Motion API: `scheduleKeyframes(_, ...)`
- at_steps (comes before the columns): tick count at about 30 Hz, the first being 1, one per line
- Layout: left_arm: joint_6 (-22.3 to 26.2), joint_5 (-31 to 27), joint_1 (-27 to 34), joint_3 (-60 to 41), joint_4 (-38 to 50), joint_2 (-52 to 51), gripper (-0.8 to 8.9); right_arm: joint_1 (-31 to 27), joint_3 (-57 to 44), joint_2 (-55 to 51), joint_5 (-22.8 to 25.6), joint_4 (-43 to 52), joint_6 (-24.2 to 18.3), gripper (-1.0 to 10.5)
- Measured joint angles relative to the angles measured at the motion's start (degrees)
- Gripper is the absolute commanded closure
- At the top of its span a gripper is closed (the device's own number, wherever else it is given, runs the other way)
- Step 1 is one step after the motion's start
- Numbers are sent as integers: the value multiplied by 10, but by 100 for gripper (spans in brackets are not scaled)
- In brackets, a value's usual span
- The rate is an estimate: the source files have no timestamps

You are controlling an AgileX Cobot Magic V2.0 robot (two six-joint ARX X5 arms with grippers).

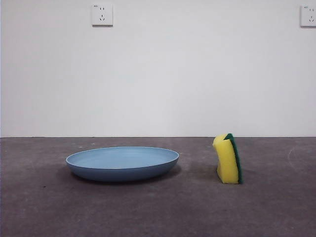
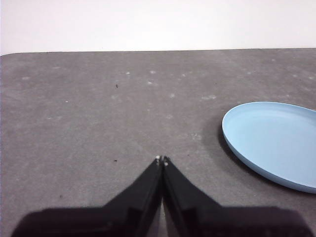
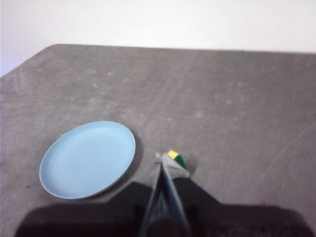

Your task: Pick up the plate,pick up the cloth,clean the plate with the cloth

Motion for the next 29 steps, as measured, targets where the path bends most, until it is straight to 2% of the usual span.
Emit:
scheduleKeyframes(5, 0, 0, 0, 0, 0, 0, 815, -41, -21, -23, -3, 41, -59, 946)
scheduleKeyframes(9, 0, 0, 0, 0, 0, 0, 815, -112, -109, -59, -11, 122, -80, 946)
scheduleKeyframes(13, 0, 0, 0, 0, 0, 0, 815, -180, -212, -116, -67, 186, -76, 946)
scheduleKeyframes(16, 0, 0, 0, 0, 0, 0, 815, -206, -272, -160, -77, 196, -73, 946)
scheduleKeyframes(22, 0, 0, 0, 0, 0, 0, 815, -214, -365, -226, -79, 194, -46, 946)
scheduleKeyframes(29, 0, 0, 0, 0, 0, 0, 815, -214, -421, -275, -79, 195, -26, 946)
